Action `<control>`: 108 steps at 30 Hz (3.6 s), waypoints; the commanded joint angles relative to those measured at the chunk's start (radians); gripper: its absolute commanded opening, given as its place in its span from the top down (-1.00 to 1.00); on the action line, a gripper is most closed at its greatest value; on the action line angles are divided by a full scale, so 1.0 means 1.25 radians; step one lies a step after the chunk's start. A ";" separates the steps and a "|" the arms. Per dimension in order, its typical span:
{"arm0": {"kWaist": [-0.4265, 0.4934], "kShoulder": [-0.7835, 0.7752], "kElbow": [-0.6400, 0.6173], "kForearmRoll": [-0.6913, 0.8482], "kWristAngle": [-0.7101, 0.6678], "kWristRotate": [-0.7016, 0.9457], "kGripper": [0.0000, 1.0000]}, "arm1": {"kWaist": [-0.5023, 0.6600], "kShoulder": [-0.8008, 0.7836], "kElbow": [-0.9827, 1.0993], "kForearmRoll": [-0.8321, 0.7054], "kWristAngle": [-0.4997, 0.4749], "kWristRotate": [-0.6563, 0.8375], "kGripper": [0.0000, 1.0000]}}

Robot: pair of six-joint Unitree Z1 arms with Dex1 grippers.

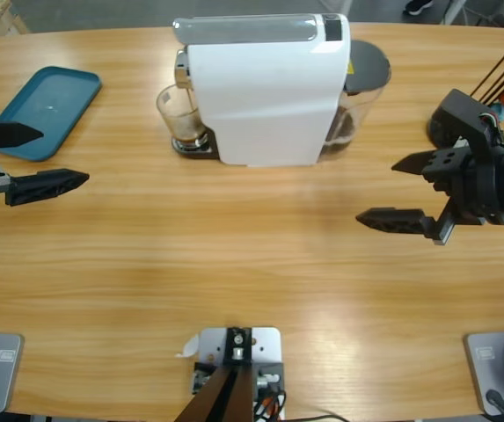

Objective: Pour coffee

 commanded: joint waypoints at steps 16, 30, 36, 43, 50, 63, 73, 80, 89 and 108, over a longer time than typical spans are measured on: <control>-0.008 0.008 0.029 -0.018 0.015 -0.010 -0.98 | 0.007 0.014 0.019 -0.006 -0.010 0.009 -1.00; -0.008 0.011 0.013 -0.036 0.054 0.000 -0.98 | 0.007 0.020 0.018 -0.006 -0.010 0.009 -1.00; -0.008 0.063 0.011 -0.142 0.030 -0.012 -0.96 | 0.007 0.019 0.018 -0.006 -0.010 0.009 -1.00; -0.008 0.211 0.038 -0.256 0.029 -0.012 -0.96 | 0.007 0.020 0.018 -0.006 -0.009 0.009 -1.00; -0.008 0.364 0.080 -0.422 -0.013 0.023 -0.98 | 0.007 0.028 0.017 -0.006 -0.009 0.010 -1.00; -0.008 0.565 0.143 -0.824 -0.004 0.025 -0.98 | 0.007 0.049 0.008 0.004 -0.007 0.011 -1.00; -0.004 0.691 0.191 -1.052 0.037 0.013 -0.98 | 0.007 0.053 0.007 0.004 -0.007 0.011 -1.00; 0.013 0.693 0.238 -1.109 0.038 0.012 -0.43 | 0.007 0.057 0.006 0.004 -0.007 0.011 -1.00; 0.021 0.697 0.256 -1.120 0.035 0.018 0.30 | 0.007 0.062 0.004 0.007 -0.007 0.011 -1.00; 0.055 0.558 0.331 -1.126 -0.074 0.034 -0.96 | 0.007 0.076 -0.001 0.009 -0.005 0.011 -1.00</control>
